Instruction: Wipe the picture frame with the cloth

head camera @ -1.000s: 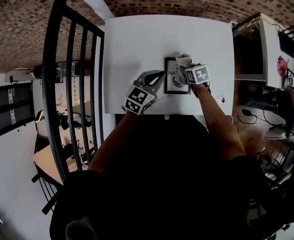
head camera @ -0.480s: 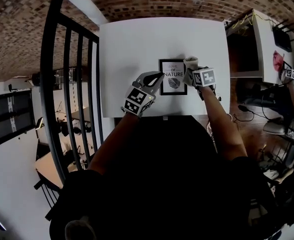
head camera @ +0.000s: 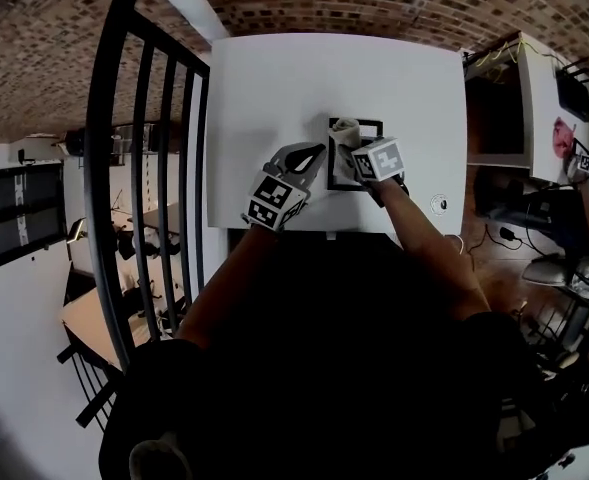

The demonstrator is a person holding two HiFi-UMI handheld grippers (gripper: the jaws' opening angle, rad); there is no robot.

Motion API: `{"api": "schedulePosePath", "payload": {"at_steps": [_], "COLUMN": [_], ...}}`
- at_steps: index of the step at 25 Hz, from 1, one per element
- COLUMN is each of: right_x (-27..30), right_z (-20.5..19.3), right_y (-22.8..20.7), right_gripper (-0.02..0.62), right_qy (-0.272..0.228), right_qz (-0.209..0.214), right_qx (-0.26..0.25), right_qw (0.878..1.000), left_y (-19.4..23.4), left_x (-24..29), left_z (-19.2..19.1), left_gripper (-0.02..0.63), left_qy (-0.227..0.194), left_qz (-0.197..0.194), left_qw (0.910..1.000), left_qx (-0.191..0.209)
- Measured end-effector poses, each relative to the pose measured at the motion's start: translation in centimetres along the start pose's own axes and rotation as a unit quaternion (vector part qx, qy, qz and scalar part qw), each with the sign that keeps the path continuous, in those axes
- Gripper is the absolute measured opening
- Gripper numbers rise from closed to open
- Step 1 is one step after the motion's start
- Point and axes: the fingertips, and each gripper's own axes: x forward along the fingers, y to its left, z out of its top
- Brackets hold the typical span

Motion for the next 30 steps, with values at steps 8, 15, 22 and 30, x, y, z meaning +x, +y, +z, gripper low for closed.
{"api": "schedulePosePath", "payload": {"at_steps": [8,15,22,30], "right_x": [3.1,2.4,0.3,-2.5], "right_z": [-2.7,-3.9,-4.8,-6.8], "right_y": [3.0,0.6,-1.9,-5.0], "right_gripper": [0.112,0.112,0.112,0.112], "right_qy": [0.062,0.061,0.045,0.03], "right_qz": [0.033,0.012,-0.01,-0.038], "right_qx": [-0.041,-0.014,0.026,0.074], "right_qw": [0.997,0.998,0.999,0.996], "left_y": [1.8,1.3,-0.2,-2.2], "left_x": [-1.2,-0.9,0.8,3.3], "left_z": [-1.5,-1.4,-1.9,-1.9], "left_gripper": [0.002,0.002,0.002,0.002], "left_qy": [-0.002,0.002,0.025,0.036], "left_qz": [0.026,0.012,-0.021,-0.053], "left_qw": [0.9997,0.9999,0.9994,0.9979], "left_qx": [0.0,-0.006,-0.01,0.002]}}
